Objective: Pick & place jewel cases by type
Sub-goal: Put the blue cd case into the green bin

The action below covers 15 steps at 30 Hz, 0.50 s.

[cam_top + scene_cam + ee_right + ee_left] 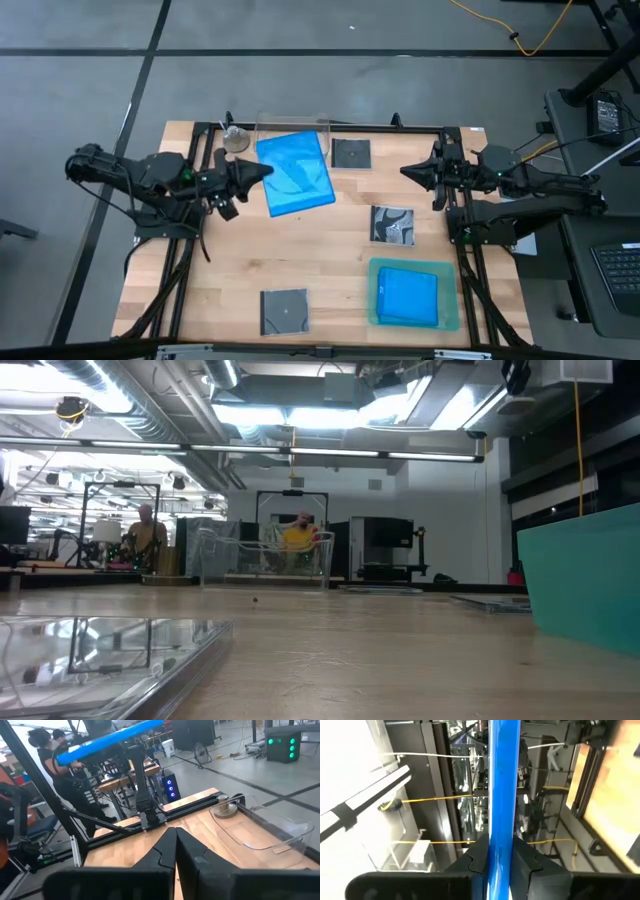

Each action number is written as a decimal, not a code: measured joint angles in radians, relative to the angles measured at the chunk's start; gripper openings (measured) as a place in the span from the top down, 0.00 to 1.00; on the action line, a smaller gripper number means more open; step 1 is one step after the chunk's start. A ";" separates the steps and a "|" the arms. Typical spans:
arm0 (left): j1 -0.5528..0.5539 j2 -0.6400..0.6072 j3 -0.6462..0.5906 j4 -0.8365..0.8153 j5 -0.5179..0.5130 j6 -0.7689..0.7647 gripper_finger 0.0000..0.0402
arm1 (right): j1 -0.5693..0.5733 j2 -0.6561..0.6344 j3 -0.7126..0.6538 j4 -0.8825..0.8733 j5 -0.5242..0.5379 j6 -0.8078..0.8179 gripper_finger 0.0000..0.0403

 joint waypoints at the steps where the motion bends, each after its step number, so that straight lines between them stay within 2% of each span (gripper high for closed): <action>1: -0.009 0.000 0.000 0.000 -0.007 0.021 0.91 | 0.000 0.000 0.000 0.000 0.000 0.003 0.98; 8: -0.048 0.000 0.000 0.000 -0.026 0.068 0.91 | 0.000 0.000 0.000 0.000 0.000 0.005 0.95; 15: -0.053 0.000 0.000 0.000 -0.021 -0.079 0.91 | 0.000 0.000 0.000 0.000 0.000 0.001 0.98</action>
